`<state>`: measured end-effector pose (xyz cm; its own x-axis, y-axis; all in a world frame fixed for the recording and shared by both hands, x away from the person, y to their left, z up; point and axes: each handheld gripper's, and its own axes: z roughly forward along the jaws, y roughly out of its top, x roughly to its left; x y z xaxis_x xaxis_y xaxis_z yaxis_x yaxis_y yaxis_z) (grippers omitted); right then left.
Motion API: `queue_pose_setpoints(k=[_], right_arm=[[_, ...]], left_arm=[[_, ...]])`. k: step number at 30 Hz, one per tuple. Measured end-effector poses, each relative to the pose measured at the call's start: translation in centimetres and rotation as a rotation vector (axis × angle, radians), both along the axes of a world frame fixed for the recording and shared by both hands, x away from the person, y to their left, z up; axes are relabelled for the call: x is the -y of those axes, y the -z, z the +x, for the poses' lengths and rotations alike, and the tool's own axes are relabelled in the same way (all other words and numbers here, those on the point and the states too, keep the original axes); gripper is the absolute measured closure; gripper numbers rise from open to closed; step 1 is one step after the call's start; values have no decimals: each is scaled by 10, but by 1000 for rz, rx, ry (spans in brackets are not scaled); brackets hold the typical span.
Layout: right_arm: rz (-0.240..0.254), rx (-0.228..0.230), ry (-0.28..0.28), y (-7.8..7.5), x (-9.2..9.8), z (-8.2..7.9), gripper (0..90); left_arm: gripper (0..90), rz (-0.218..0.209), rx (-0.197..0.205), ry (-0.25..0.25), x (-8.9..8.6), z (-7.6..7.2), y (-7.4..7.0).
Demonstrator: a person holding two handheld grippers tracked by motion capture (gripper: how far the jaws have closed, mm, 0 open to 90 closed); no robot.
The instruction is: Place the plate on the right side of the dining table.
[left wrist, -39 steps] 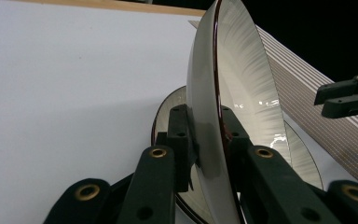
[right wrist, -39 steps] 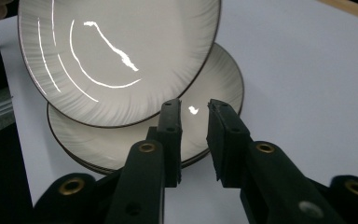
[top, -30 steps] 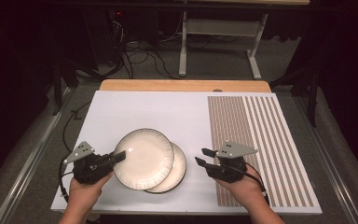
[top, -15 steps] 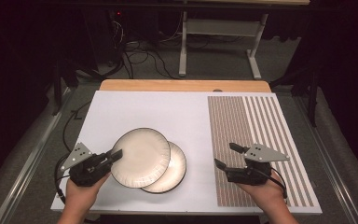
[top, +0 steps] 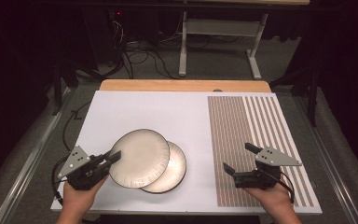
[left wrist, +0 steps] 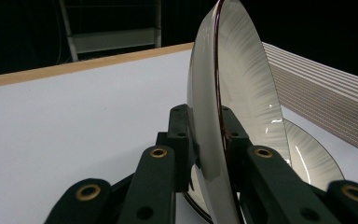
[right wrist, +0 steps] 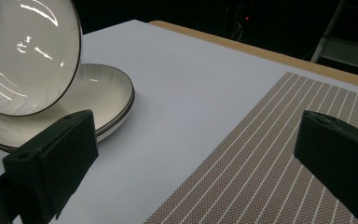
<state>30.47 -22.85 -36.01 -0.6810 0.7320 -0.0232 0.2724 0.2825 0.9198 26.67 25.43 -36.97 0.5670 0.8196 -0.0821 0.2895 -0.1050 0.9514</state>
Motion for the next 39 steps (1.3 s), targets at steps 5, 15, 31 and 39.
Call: queue_pose_setpoints(k=[5, 15, 31, 39], right_arm=[[1, 28, 3, -1, -1, -2, 5], [4, 19, -48, -5, -28, 0, 5], [-17, -48, -177, 2, -94, 16, 41], [-13, -97, -212, 12, -121, 26, 102]], left_arm=[[791, 3, 5, 1, -1, -1, 0], [790, 0, 6, 6, -1, 1, 1], [788, 4, 3, 9, -2, 1, 1], [788, 3, 3, 8, -2, 2, 1]])
